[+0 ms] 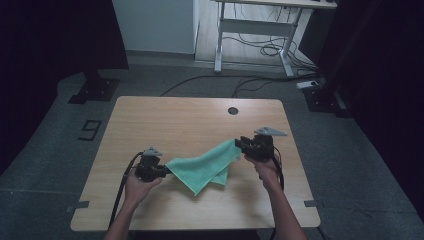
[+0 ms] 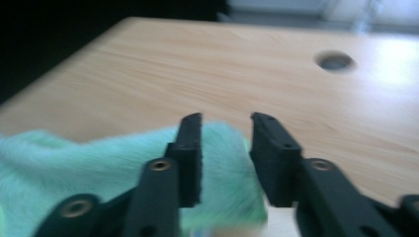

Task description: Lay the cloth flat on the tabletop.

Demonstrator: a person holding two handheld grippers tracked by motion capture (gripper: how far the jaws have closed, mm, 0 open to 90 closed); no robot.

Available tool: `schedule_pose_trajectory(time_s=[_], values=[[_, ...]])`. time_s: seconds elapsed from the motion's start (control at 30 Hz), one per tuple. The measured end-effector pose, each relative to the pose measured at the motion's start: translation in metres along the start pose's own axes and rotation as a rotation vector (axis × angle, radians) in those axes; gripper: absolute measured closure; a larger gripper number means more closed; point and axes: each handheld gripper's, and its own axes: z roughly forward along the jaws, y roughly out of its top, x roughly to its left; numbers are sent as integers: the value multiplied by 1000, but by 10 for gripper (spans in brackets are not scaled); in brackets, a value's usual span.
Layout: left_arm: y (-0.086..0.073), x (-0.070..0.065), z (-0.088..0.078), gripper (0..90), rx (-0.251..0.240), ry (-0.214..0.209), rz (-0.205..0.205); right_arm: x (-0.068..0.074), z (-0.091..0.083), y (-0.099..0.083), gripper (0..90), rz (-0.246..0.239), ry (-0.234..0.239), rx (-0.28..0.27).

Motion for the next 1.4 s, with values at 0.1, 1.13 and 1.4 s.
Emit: schedule_pose_trajectory(time_s=[0.1,1.13,1.4], values=[[-2,4,14,842,25,-6,-6,-9,17,-6,541,39,-35,-5],[-16,8,17,839,27,12,-16,58,62,-95,644,-294,47,269],[-16,4,10,845,23,-10,-6,49,55,-89,861,-263,106,267]])
